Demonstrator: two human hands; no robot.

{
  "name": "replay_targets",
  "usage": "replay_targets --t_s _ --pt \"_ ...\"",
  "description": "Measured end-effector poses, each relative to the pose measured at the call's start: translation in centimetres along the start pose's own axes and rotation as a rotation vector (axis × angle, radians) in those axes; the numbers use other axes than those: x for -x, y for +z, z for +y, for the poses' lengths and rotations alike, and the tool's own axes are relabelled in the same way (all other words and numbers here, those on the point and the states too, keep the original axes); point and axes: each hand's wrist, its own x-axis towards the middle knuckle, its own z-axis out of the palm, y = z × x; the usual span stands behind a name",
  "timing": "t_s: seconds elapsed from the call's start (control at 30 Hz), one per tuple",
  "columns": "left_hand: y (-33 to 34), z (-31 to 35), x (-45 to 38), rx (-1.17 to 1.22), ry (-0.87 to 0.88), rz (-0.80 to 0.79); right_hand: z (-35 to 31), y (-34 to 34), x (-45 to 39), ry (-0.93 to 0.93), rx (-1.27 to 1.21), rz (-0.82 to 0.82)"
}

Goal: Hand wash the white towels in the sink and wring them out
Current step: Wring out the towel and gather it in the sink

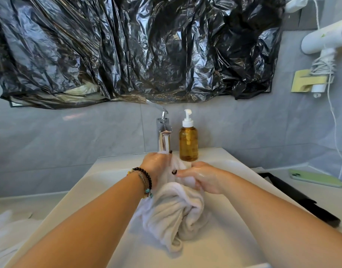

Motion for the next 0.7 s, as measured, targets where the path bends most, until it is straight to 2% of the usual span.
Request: replay_targets --t_s 0.1,0.23,0.33,0.47,0.57,0.63,0.7 --pt "-1.6 -0.2 -0.1 -0.017 0.031 0.013 -0.5 0.9 -0.1 -0.057 0.211 -0.008" --pt "-4.0 0.5 0.3 0.074 0.047 0.17 -1.3 2.7 0.5 -0.195 0.473 0.022" --pt "-6.0 0.9 0.9 0.134 0.038 0.23 -1.7 4.0 0.9 -0.294 0.509 0.091" --pt "-7.7 1.0 2.0 -0.085 0.104 0.178 -3.3 5.2 0.2 -0.39 0.596 0.191" --pt "-8.9 0.8 2.2 -0.279 0.081 0.137 -5.3 6.1 -0.9 -0.374 0.82 0.184" --pt "-9.8 0.1 1.9 -0.389 0.061 0.152 -6.5 6.8 -1.3 -0.368 0.743 0.14" --pt "-10.5 -0.7 1.7 -0.453 0.027 0.164 -7.4 6.9 -1.2 -0.324 0.484 0.123"
